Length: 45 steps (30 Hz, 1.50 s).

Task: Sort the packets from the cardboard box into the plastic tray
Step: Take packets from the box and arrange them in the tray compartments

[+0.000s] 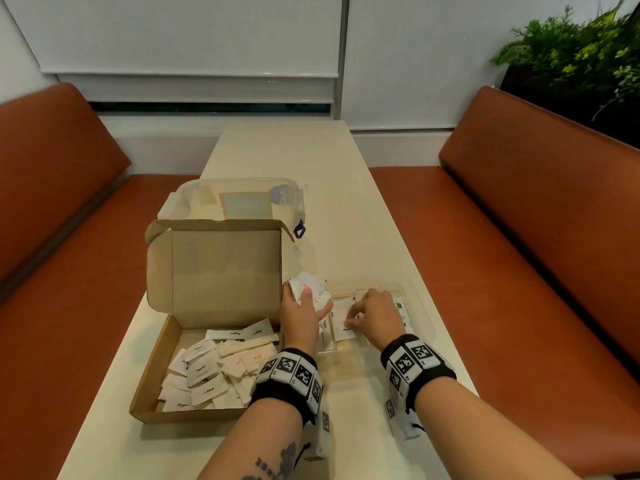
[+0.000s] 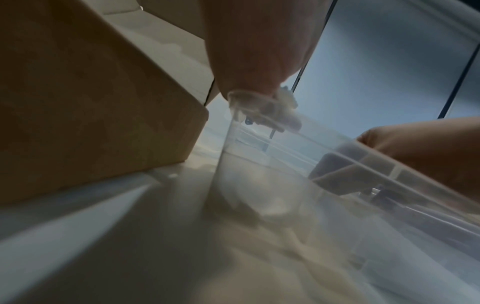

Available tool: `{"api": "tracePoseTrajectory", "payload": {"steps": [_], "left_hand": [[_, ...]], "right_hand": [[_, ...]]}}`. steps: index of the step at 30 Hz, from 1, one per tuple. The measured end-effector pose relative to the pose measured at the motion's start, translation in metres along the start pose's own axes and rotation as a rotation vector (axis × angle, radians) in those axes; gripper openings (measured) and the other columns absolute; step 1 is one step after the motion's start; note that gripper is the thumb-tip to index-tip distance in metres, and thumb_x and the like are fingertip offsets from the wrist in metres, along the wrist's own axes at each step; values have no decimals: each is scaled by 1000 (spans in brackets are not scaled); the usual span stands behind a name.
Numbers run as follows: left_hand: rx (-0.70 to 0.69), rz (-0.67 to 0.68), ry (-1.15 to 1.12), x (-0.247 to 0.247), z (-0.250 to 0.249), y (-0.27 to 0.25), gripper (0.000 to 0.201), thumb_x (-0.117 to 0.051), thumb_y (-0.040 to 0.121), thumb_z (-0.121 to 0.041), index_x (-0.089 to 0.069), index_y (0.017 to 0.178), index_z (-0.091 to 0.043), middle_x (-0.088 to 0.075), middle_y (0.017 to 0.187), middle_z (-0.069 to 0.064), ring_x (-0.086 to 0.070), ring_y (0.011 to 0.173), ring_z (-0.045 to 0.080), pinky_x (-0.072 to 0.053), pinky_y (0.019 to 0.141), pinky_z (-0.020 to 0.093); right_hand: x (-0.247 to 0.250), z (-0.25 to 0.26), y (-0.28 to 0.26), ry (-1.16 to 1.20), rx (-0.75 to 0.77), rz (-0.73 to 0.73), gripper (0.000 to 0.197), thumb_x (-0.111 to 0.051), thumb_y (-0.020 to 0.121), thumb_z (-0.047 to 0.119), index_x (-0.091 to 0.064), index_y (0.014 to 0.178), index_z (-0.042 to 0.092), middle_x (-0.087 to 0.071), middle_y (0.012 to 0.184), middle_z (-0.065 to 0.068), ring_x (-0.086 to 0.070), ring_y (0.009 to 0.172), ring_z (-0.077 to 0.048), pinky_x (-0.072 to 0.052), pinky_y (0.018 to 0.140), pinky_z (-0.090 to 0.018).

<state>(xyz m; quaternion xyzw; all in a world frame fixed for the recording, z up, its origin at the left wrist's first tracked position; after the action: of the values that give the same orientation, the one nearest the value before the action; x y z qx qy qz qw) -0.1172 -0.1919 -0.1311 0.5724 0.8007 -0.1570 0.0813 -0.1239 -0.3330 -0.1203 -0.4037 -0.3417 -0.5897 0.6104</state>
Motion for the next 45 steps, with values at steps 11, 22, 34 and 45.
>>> {"api": "tracePoseTrajectory", "payload": {"steps": [11,22,34,45], "left_hand": [[9,-11,24,1,2,1,27,-42,100,-11,-48,126,-12,-55,121,12,-60,107,32,-59,61,28],[24,8,23,2,2,0,27,-44,99,-11,-48,126,-10,-55,122,16,-60,107,31,-58,59,27],[61,150,126,3,2,-2,37,-65,89,-16,-51,123,-21,-52,135,4,-73,68,13,-58,77,50],[124,185,40,2,-3,-5,20,-64,89,-7,-63,103,-22,-69,107,4,-72,87,19,-60,67,37]], "right_hand": [[-2,1,-2,-65,129,31,14,-70,79,18,-68,92,23,-44,87,6,-42,101,-18,-37,79,-24],[-5,1,-1,-104,102,13,16,-65,83,18,-64,99,22,-58,100,-2,-46,107,-22,-38,86,-28],[24,27,3,638,35,-188,12,-72,80,22,-65,83,13,-60,72,5,-51,63,-5,-42,58,-11],[25,26,3,860,-45,-45,14,-70,80,1,-60,89,6,-59,66,-4,-57,61,-17,-52,60,-22]]}}
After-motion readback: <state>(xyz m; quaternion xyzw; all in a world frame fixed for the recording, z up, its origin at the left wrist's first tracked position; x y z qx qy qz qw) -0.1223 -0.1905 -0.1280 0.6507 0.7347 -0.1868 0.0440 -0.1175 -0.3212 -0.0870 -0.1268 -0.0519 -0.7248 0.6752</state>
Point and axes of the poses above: each hand's wrist, its own y-axis towards the middle knuckle, its own x-axis out of the back of the hand, z = x × y, the point moved 2 cm from there along y, towards the middle knuckle
